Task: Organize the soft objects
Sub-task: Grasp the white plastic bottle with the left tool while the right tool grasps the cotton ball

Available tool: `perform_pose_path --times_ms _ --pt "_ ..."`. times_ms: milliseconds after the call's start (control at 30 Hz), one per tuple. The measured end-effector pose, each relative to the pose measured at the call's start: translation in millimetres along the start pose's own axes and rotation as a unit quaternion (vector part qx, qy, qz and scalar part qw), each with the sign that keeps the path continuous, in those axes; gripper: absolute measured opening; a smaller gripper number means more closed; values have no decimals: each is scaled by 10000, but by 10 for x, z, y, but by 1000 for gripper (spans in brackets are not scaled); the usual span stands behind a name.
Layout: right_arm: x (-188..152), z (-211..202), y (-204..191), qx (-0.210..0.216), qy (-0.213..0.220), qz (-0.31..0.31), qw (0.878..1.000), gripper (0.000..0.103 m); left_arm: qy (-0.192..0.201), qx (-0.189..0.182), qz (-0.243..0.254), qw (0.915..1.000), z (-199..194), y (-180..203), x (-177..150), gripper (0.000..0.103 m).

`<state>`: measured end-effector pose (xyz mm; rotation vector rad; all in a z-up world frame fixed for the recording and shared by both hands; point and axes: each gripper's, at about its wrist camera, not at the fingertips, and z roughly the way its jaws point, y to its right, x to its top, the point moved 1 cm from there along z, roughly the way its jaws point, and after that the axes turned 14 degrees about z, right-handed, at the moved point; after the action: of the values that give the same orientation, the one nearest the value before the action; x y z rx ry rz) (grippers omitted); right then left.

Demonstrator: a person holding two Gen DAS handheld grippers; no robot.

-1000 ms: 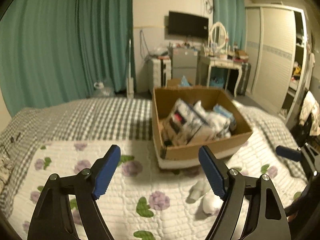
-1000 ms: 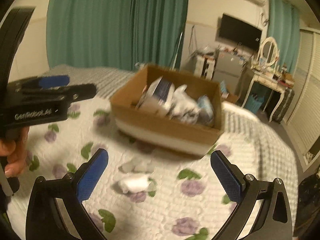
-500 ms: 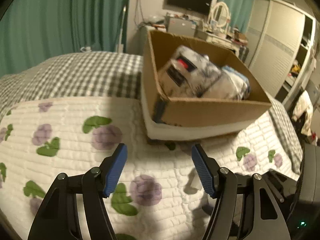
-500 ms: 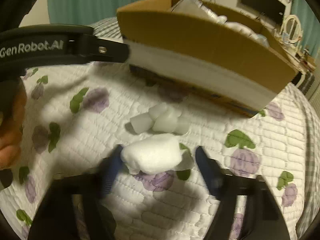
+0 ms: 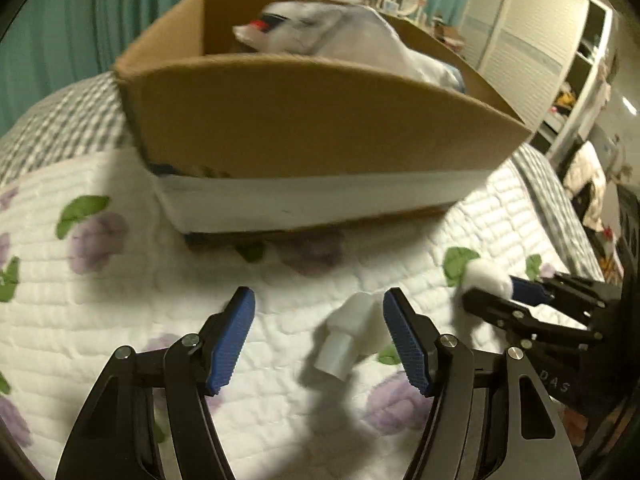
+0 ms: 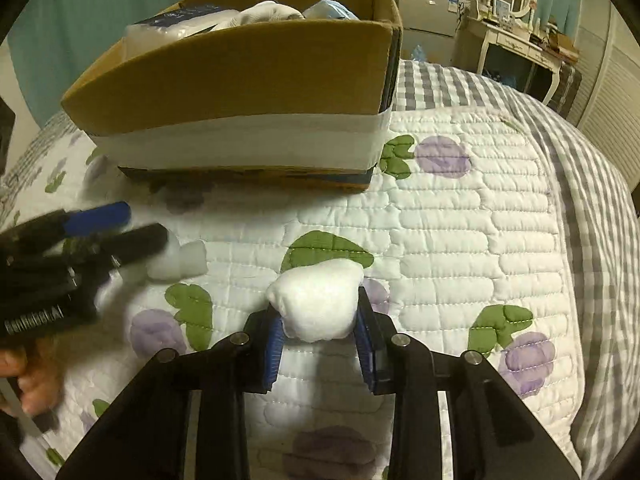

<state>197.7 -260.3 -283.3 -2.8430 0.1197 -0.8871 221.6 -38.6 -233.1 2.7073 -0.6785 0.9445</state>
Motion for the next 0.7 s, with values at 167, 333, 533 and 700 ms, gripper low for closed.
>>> perform_pose_path --times_ms 167,333,533,700 --pt "-14 25 -17 -20 11 -78 10000 31 -27 -125 148 9998 14 149 -24 66" --pt "-22 -8 -71 -13 61 -56 10000 32 -130 -285 430 9986 75 355 -55 48" --pt "32 -93 -79 -39 227 31 9997 32 -148 -293 554 9979 46 464 -61 27" --pt "107 -398 -112 74 663 38 9978 32 91 197 619 9978 -161 513 -28 27"
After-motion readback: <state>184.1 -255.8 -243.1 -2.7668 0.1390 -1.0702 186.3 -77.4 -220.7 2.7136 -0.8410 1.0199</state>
